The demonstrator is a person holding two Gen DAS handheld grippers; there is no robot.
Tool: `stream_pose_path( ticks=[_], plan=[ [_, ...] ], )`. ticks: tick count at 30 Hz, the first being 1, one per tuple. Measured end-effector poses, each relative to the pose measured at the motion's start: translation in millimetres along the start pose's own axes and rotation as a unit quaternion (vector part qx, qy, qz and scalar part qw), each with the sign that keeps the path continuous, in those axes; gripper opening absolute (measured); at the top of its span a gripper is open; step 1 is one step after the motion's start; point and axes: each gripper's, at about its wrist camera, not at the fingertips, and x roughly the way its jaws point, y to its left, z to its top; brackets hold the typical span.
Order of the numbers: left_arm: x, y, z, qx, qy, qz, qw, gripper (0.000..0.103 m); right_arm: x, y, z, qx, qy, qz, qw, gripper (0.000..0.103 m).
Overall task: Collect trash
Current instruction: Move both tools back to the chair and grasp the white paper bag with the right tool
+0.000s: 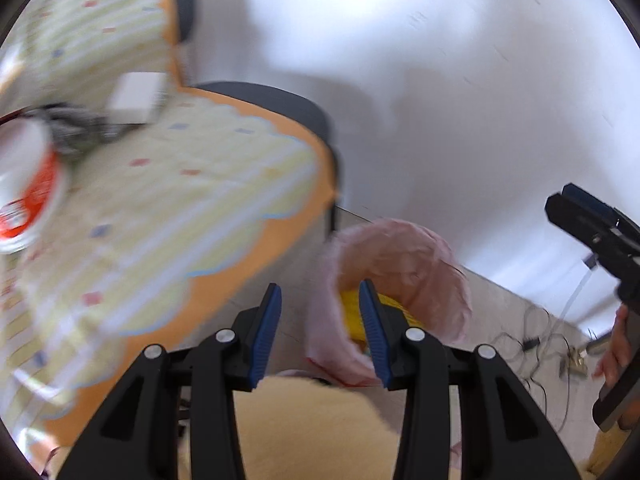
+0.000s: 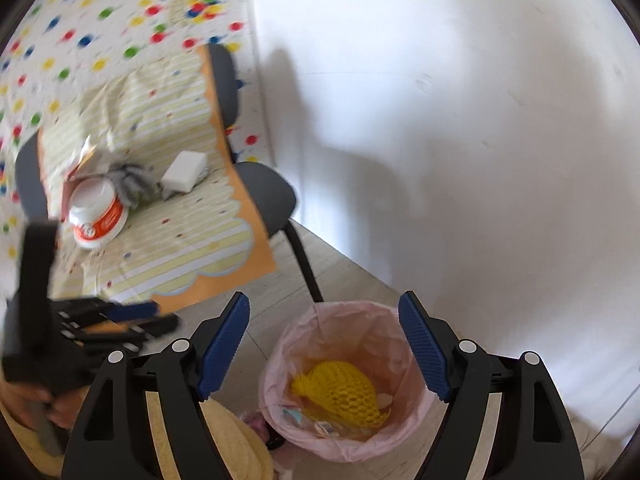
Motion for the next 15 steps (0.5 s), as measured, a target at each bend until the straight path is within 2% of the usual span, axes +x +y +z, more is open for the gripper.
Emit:
stream_pose_path(
  ticks=[2, 4, 7, 11, 15],
  plan=[
    [-17.8, 19.5, -4.3, -0.016, -0.016, 0.024, 0.9994, 0.041, 10.1, 21.1, 12.1, -0.015, 0.014, 0.026, 0.999, 0.077],
    [-38.2, 46.4, -9.4, -0.041, -0.028, 0.052, 0.9974, 0.047, 16.3, 39.5, 20.8, -0.03, 0.018, 0.052, 0.998, 0.076],
    [-62.2, 83.6, -15.3, -0.072, -0.04, 0.095, 0.9921, 0.047, 26.1, 80.5, 40.1, -0.067, 0.014, 0.088, 0.994, 0.076],
    [-89.4, 134.4, -18.8, -0.12, -0.05, 0.157, 0.979, 0.05, 36.5, 142.7, 71.5, -0.113, 0.009, 0.151, 0.982, 0.077],
    [-116.5, 184.0, -17.2, -0.162, -0.06, 0.201, 0.9642, 0.051, 44.6, 194.6, 103.2, -0.167, -0.005, 0.182, 0.969, 0.076]
  ],
)
